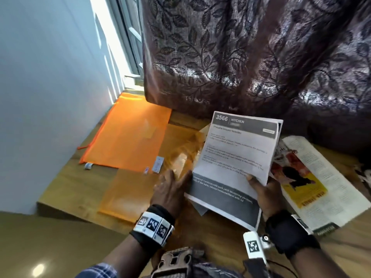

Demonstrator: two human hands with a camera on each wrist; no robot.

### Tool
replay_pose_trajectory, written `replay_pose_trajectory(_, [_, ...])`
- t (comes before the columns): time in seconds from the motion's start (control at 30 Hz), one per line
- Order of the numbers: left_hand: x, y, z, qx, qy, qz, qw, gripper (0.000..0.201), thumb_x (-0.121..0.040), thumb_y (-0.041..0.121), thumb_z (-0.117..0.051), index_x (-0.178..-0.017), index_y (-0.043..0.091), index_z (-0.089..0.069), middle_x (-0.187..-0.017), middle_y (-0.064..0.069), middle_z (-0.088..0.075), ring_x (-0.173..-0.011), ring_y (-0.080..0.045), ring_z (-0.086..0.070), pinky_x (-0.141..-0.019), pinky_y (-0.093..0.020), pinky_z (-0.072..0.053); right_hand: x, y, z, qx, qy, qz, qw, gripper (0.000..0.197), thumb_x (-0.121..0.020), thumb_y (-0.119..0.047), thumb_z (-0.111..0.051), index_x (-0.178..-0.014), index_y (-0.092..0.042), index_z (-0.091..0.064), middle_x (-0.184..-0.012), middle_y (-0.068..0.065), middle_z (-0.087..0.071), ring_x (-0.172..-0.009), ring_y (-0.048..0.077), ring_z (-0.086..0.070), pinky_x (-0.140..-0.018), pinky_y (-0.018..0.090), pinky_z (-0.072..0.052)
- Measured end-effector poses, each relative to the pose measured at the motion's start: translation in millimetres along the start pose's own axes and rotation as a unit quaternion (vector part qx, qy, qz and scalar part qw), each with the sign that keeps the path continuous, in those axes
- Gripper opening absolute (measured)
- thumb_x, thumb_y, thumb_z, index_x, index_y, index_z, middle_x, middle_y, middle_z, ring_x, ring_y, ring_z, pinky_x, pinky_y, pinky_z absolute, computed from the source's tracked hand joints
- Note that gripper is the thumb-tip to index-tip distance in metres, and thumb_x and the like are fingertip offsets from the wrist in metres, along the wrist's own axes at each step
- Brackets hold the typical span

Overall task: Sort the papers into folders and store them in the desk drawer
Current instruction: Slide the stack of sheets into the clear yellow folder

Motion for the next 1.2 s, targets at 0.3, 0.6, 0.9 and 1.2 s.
replay_pose_trajectory(0.3, [4.4, -16.4, 26.0, 0.106, -0.023, -0.013, 0.994, 0.041, -0.088, 0.026, -0.059, -0.123, 0.025, -0.039, -0.111, -0.009, -0.051, -0.077, -0.032, -0.061, -0.058, -0.035, -0.043, 0.5, -2.7, 14.1, -0.039, -0.027, -0.005, 0.999, 0.014, -0.087, -0.010, -0.072, -0.101, -0.011, -0.072, -0.084, -0.011, -0.073, -0.074, 0.002, -0.070, -0.079, 0.029, -0.052])
replay_pose_trajectory(0.6, [5.3, -30.9, 35.5, 0.183, -0.032, 0.005, 0.983, 0.059, -0.086, 0.030, -0.067, -0.133, 0.032, -0.031, -0.100, -0.005, -0.057, -0.073, -0.023, -0.052, -0.063, -0.033, -0.038, 24.0, 4.0, 20.6, -0.026, -0.219, -0.074, 0.972, 0.012, -0.089, -0.004, -0.065, -0.099, -0.006, -0.073, -0.093, 0.003, -0.078, -0.081, 0.015, -0.075, -0.063, 0.021, -0.057])
replay_pose_trajectory(0.9, [6.6, -23.0, 30.4, 0.199, -0.029, 0.012, 0.979, 0.062, -0.092, 0.030, -0.063, -0.141, 0.034, -0.025, -0.129, -0.008, -0.056, -0.086, -0.021, -0.061, -0.066, -0.030, -0.053, 34.0, 13.6, 18.4, -0.004, -0.319, -0.093, 0.943, 0.017, -0.089, 0.004, -0.062, -0.103, 0.000, -0.070, -0.098, 0.002, -0.077, -0.086, 0.014, -0.075, -0.068, 0.021, -0.056])
replay_pose_trajectory(1.2, [7.5, -7.5, 33.9, 0.127, -0.082, -0.004, 0.988, 0.077, -0.095, 0.016, -0.054, -0.155, 0.029, -0.009, -0.154, -0.005, -0.035, -0.092, -0.026, -0.064, -0.072, -0.039, -0.060, -14.1, -15.2, -8.1, 0.037, -0.335, -0.077, 0.938, 0.019, -0.092, 0.001, -0.061, -0.110, 0.000, -0.068, -0.106, 0.008, -0.074, -0.086, 0.017, -0.072, -0.070, 0.022, -0.056])
Point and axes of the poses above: each hand's wrist, its own x-axis away from the middle knuckle, its own z-axis out of the back of the hand, y = z × x, the point moved 1 cm from there along -x, towards the middle knuckle
